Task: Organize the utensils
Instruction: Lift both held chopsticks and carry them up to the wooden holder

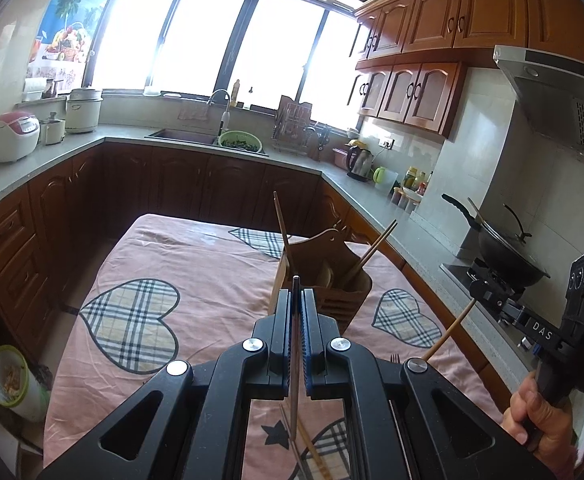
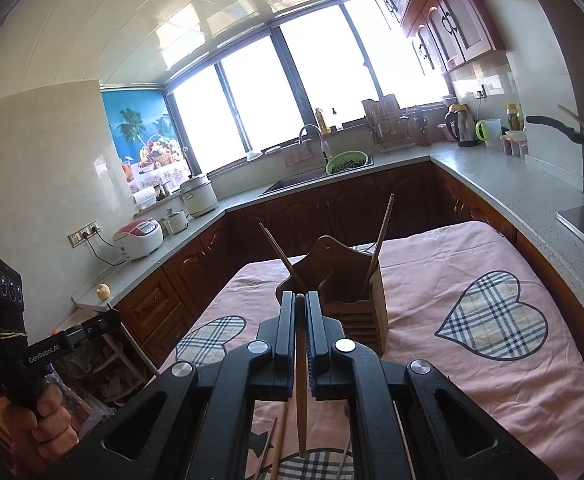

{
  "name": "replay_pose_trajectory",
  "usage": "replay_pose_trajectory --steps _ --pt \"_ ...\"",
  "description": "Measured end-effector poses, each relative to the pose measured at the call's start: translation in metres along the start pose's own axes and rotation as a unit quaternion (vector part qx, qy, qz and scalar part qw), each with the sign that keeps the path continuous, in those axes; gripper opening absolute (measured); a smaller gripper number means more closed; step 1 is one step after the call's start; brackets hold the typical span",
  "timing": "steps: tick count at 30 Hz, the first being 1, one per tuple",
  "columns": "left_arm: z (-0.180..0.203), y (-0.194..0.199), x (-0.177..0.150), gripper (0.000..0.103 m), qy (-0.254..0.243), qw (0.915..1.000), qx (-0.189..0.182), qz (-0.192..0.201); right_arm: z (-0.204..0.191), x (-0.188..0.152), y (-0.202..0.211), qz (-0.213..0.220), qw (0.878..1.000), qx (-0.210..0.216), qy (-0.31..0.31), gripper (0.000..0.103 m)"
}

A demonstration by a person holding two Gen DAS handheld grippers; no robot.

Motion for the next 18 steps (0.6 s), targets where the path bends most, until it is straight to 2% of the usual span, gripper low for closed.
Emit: replay_pose_trajectory --steps 9,18 --pt "-0.001 -0.02 0.025 0.003 -0.001 0.9995 -0.004 0.03 0.011 0.025 -0.009 0.022 1.0 -0.008 -0.001 0.004" --pt "0.0 -0.058 0.059 0.003 -0.003 0.9979 -0.006 0.064 0.02 0.068 -0.026 0.058 0.998 -0.015 -0.007 0.004"
Point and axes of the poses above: each gripper's, at about its wrist camera, not at the fingertips, and y roughly against the way its jaws point, z to its right, x to its top, the point moved 5 cm from there along -y, roughly the way its jaws point
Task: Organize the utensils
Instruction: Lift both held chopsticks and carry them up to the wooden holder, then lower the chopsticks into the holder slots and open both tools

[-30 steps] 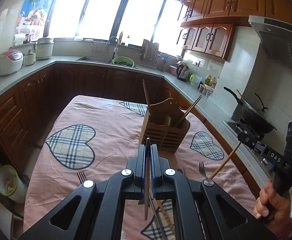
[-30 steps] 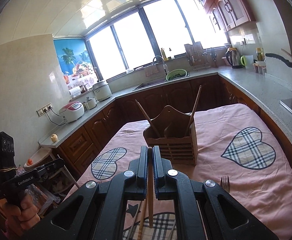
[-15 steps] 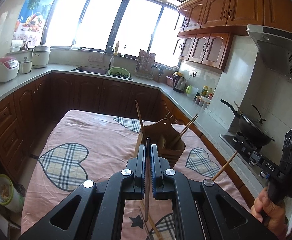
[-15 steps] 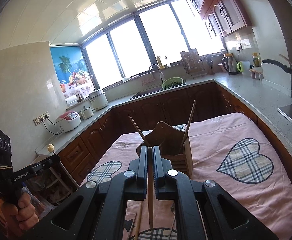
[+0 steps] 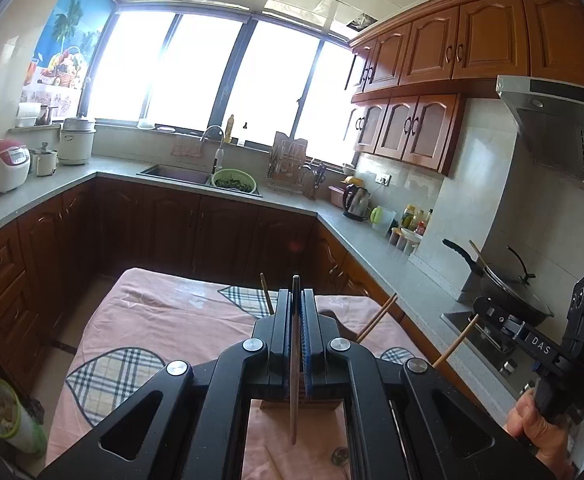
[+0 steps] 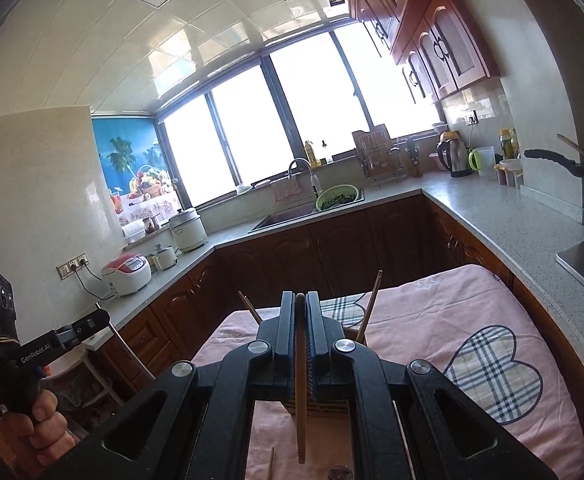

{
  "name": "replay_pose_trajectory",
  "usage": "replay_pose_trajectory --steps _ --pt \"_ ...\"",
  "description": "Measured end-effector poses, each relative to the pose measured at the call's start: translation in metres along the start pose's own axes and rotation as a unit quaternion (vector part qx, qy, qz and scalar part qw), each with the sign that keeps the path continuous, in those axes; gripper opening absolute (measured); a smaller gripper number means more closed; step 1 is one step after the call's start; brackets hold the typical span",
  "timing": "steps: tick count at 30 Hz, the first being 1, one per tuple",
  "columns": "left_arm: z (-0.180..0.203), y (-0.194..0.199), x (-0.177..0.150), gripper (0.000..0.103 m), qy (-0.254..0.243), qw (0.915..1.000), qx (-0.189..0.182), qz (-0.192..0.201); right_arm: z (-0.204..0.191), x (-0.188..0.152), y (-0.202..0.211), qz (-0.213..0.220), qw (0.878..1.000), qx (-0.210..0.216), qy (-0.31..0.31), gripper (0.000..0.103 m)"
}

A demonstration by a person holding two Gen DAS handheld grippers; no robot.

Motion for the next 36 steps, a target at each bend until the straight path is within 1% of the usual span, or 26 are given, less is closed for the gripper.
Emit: replay_pose_trajectory --steps 9,12,15,18,24,29,35,36 --pt "-0.002 -0.059 0.027 0.003 0.006 0.9995 -0.004 0.03 0.012 0.045 -0.028 0.042 0.999 -0.013 -0.004 0.004" --pt "-0.005 -0.083 0.029 0.003 0.009 0.9994 -0.002 0.034 0.018 0.054 -0.041 0.051 0.998 -0.022 -0.003 0.004" --pt "-0.011 -0.11 0.025 0.003 0.016 0.9994 0.0 0.03 0.024 0.056 -0.056 0.054 0.998 -0.029 -0.005 0.004" --pt "-0.018 -0.137 0.015 0.003 0.027 0.9993 0.006 0.024 0.035 0.048 -0.07 0.051 0.998 -0.036 -0.009 0.004" --pt "-0.025 -0.19 -0.008 0.003 0.038 0.9988 0.03 0.002 0.058 0.017 -0.098 0.029 0.998 -0.05 -0.032 0.004" --pt "-0.028 -0.216 -0.022 0.003 0.047 0.998 0.039 -0.014 0.069 -0.006 -0.116 0.007 0.997 -0.051 -0.049 0.004" --pt "-0.02 -0.233 -0.028 0.003 0.042 0.9977 0.042 -0.034 0.072 -0.024 -0.129 -0.019 0.997 -0.048 -0.059 0.005" --pt "-0.02 -0.236 -0.028 0.003 0.043 0.9975 0.041 -0.036 0.072 -0.025 -0.128 -0.014 0.997 -0.049 -0.058 0.005"
Point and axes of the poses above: each gripper's, at about its wrist camera, not at the fingertips, and y roughly against the way its jaws point, z to its right, x to its top, the point moved 5 cm from there along -y, roughly the way its jaws point
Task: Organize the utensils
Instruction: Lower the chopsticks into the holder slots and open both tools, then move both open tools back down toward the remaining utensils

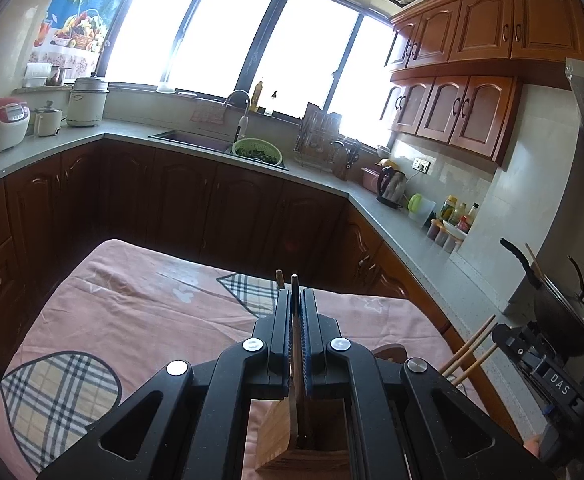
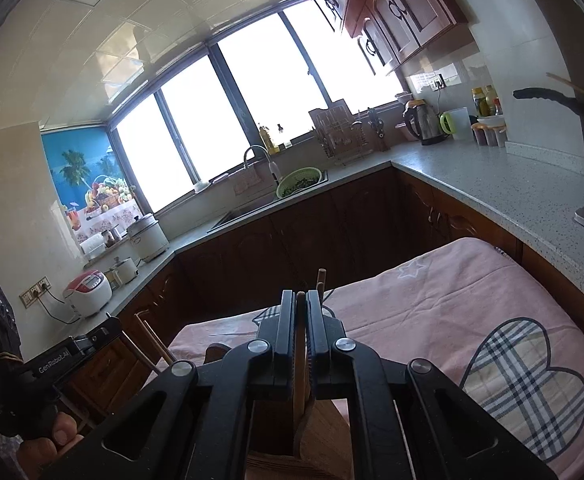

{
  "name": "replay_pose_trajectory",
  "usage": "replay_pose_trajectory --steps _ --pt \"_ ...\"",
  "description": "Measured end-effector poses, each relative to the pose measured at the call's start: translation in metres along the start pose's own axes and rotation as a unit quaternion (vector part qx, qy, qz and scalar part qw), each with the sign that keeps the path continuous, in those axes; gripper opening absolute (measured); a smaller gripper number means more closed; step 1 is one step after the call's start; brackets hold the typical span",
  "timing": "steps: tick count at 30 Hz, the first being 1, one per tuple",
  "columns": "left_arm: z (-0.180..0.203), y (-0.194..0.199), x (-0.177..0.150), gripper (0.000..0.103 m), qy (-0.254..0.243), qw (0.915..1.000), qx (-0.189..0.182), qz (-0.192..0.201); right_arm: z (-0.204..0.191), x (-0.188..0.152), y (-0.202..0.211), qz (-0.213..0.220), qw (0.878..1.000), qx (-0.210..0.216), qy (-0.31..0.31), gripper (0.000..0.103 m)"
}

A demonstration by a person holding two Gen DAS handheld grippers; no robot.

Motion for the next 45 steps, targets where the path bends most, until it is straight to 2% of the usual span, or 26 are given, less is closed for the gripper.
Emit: replay_pose_trajectory --steps 6,14,15,17,18,19,21,22,23,25,26,28,29,33,45 --pt "-0.001 -0.011 0.001 0.003 0.0 0.9999 0.004 -0.013 0.0 0.003 0.0 -0.004 1.0 -0.001 0.002 0.005" --pt "-0.01 -0.001 -0.001 0.004 0.002 0.9999 0.003 -0.017 -0.001 0.004 -0.002 -0.008 1.0 -0.002 0.003 0.005" --pt "-0.011 -0.001 0.0 0.004 0.003 0.9998 0.002 -0.018 -0.001 0.004 -0.002 -0.008 1.0 -0.001 0.003 0.01" --pt "-0.013 -0.001 -0.001 0.004 0.006 0.9997 0.0 -0.022 -0.002 0.003 -0.002 -0.011 1.0 0.001 0.004 0.011" --pt "-0.015 0.0 -0.002 0.007 0.009 0.9997 0.0 -0.024 -0.003 0.002 -0.001 -0.011 1.0 0.003 0.004 0.015" --pt "-0.018 0.002 -0.003 0.014 0.013 0.9996 0.0 -0.025 -0.003 0.002 0.0 -0.011 1.0 0.002 0.004 0.022" --pt "-0.022 0.009 -0.003 0.029 0.022 0.9995 0.004 -0.022 -0.003 0.002 0.007 -0.004 1.0 0.009 -0.001 0.065" --pt "-0.025 0.014 -0.003 0.037 0.026 0.9995 0.004 -0.02 -0.003 0.002 0.012 0.002 1.0 0.012 -0.005 0.07" --pt "-0.026 0.019 -0.005 0.039 0.029 0.9994 0.003 -0.018 -0.003 0.002 0.018 0.009 1.0 0.015 -0.008 0.072" --pt "-0.028 0.03 -0.008 0.051 0.03 0.9994 0.005 -0.017 -0.002 0.002 0.028 0.016 1.0 0.018 -0.013 0.075" --pt "-0.028 0.037 -0.009 0.055 0.031 0.9994 0.006 -0.016 -0.001 0.002 0.032 0.017 1.0 0.019 -0.017 0.08" --pt "-0.031 0.052 -0.014 0.077 0.033 0.9993 0.011 -0.014 0.0 0.0 0.041 0.018 0.999 0.023 -0.023 0.087" --pt "-0.032 0.06 -0.018 0.079 0.031 0.9993 0.014 -0.012 0.0 -0.002 0.045 0.017 0.999 0.025 -0.024 0.089" --pt "-0.037 0.091 -0.038 0.081 0.031 0.9991 0.021 -0.021 -0.003 -0.012 0.063 0.01 0.999 0.035 -0.021 0.098" --pt "-0.042 0.167 -0.089 0.081 0.026 0.9961 0.034 -0.077 -0.002 -0.062 0.117 -0.02 0.999 0.023 -0.024 0.099"
Point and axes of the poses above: each gripper's, at about its wrist camera, not at the fingertips, and y roughly against the way its jaws point, z to its right, x to its top, the point moved 5 cm from there along -y, roughly the way its jaws point
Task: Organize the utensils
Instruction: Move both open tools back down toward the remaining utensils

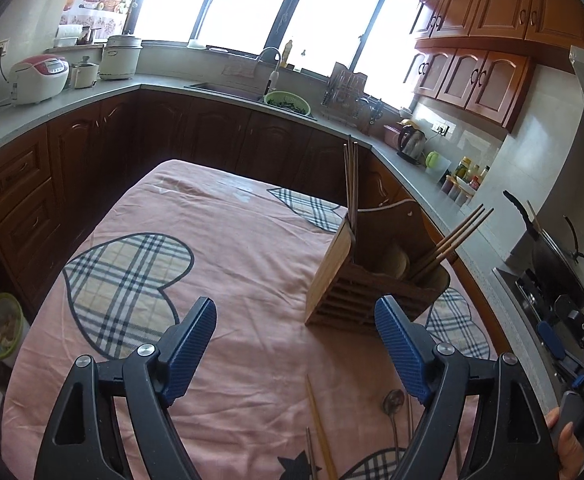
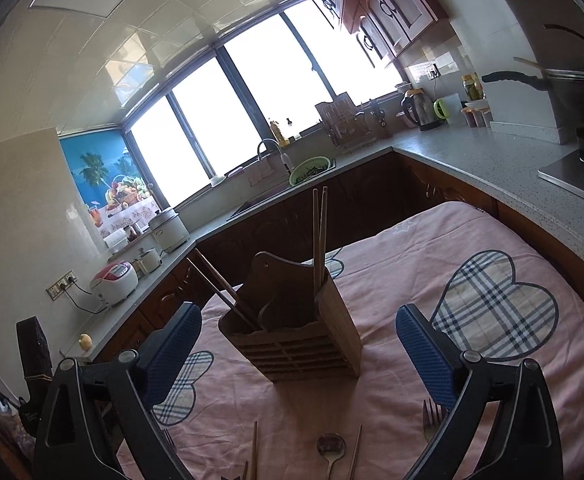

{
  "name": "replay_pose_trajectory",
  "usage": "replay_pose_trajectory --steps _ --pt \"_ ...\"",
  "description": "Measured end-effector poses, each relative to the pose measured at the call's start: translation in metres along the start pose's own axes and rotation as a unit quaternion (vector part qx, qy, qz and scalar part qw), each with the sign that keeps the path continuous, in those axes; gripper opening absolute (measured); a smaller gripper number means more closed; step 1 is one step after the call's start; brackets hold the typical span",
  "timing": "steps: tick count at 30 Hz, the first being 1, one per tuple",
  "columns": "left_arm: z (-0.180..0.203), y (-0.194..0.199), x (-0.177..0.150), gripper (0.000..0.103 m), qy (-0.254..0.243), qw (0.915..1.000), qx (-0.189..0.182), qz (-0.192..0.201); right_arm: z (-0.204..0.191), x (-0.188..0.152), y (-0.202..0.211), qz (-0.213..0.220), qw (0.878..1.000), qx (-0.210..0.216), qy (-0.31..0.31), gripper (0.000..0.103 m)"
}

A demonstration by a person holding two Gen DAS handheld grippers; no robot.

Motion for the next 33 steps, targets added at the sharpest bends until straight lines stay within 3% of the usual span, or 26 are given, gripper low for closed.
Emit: replay_pose_trajectory --steps 19,33 --pt "-0.007 0.053 -0.045 0.081 0.011 0.9987 0.02 -0.044 0.015 -0.081 0.042 -0.061 0.997 -0.039 0.005 0.099" --pt "0.003 0.054 -0.059 0.081 -0.015 0.9972 0.039 -0.062 0.012 -0.106 0.045 -0.081 0.994 -0.066 0.038 0.099"
Point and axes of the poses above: each gripper's, at about its wrist camera, not at the fingertips, and y roughly against the way its jaws point, z to its right, x to its top, the point moved 5 cm from there along -y, roughly the way its jaws point
